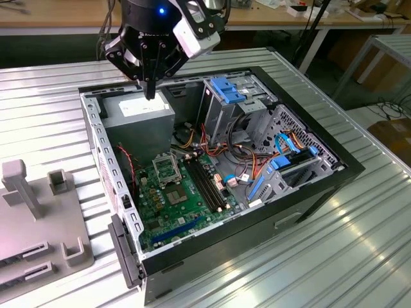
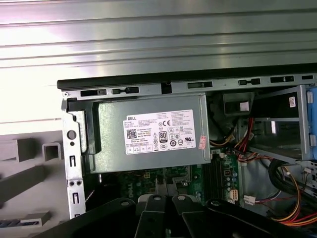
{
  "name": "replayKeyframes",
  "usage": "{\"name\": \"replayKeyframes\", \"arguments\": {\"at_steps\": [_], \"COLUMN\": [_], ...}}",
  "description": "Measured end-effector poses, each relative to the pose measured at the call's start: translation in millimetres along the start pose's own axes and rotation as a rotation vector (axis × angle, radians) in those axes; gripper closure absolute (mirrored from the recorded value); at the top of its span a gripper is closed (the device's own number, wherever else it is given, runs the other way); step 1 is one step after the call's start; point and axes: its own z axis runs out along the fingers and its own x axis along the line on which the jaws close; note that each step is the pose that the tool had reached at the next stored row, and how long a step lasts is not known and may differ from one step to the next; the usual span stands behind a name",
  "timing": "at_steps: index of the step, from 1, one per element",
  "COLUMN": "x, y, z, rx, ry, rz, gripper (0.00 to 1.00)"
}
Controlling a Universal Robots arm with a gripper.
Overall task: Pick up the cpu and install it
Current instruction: 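Reach for the cpu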
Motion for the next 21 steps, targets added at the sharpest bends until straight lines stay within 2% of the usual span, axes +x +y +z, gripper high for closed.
{"name": "replayKeyframes", "arguments": {"at_steps": [21], "x": [17.6], "y": [-1.3], "z": [-0.5], "rx": [0.0000], "ry": [0.0001], "rz": [0.000], "gripper": [0.89]}}
